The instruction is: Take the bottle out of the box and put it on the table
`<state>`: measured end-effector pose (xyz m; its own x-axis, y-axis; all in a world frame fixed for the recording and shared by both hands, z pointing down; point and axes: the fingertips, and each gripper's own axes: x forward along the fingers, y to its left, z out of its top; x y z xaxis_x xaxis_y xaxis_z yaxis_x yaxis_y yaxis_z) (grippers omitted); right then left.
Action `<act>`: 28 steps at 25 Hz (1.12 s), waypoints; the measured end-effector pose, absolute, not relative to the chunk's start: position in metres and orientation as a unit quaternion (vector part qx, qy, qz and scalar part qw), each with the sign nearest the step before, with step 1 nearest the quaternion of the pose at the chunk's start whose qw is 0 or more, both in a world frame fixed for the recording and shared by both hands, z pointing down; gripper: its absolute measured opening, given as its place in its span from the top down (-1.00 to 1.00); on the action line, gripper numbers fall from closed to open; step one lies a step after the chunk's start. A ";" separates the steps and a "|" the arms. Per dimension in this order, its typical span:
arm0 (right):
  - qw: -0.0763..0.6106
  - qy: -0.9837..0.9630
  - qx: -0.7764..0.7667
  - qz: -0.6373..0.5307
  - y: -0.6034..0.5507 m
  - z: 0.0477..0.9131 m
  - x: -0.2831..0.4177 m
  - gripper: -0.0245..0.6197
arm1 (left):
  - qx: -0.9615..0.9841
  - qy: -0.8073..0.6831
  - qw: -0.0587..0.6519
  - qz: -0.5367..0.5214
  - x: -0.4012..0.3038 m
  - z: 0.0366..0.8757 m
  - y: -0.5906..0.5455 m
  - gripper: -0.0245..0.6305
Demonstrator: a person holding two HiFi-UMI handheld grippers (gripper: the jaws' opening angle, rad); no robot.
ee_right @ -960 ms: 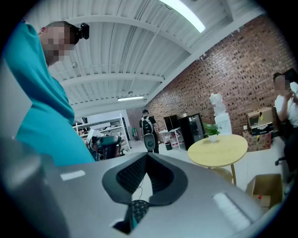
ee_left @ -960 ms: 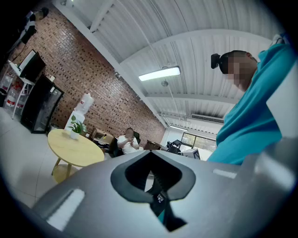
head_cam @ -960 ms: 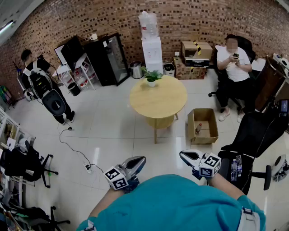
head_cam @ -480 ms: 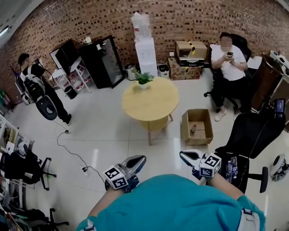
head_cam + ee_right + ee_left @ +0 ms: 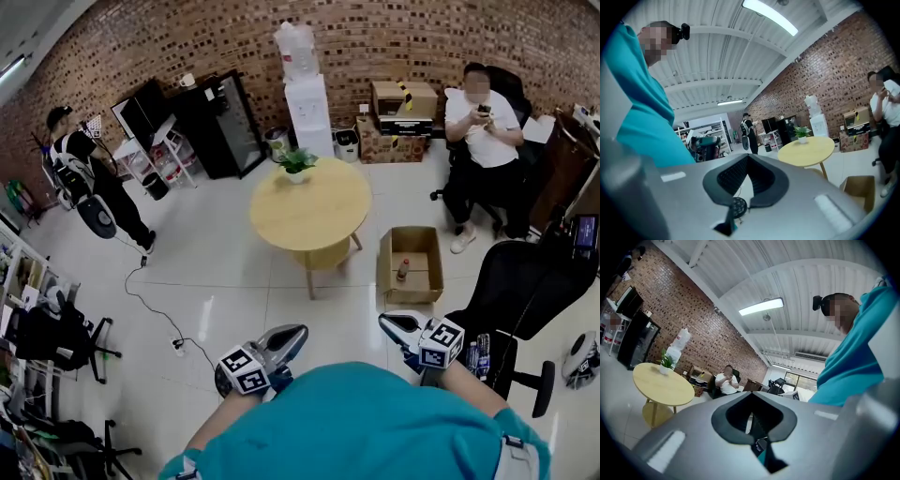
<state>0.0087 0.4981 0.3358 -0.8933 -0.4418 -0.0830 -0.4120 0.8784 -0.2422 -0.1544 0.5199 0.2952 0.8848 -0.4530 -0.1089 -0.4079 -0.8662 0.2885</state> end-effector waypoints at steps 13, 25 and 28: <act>0.042 0.964 -0.238 -0.113 0.409 0.324 -0.097 0.92 | 0.961 -0.208 0.145 -0.111 -0.258 0.298 0.427 0.93; 0.018 0.951 -0.285 -0.116 0.290 0.276 -0.255 0.92 | 0.971 -0.152 0.152 -0.105 -0.420 0.264 0.287 0.93; 0.015 0.950 -0.287 -0.127 0.265 0.282 -0.248 0.92 | 0.970 -0.150 0.155 -0.108 -0.413 0.269 0.261 0.93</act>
<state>-0.2481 0.2651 0.2822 -0.8352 -0.5482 0.0438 -0.5406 0.8036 -0.2489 -0.4133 0.2612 0.2688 0.9317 -0.3251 -0.1624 -0.2581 -0.9065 0.3341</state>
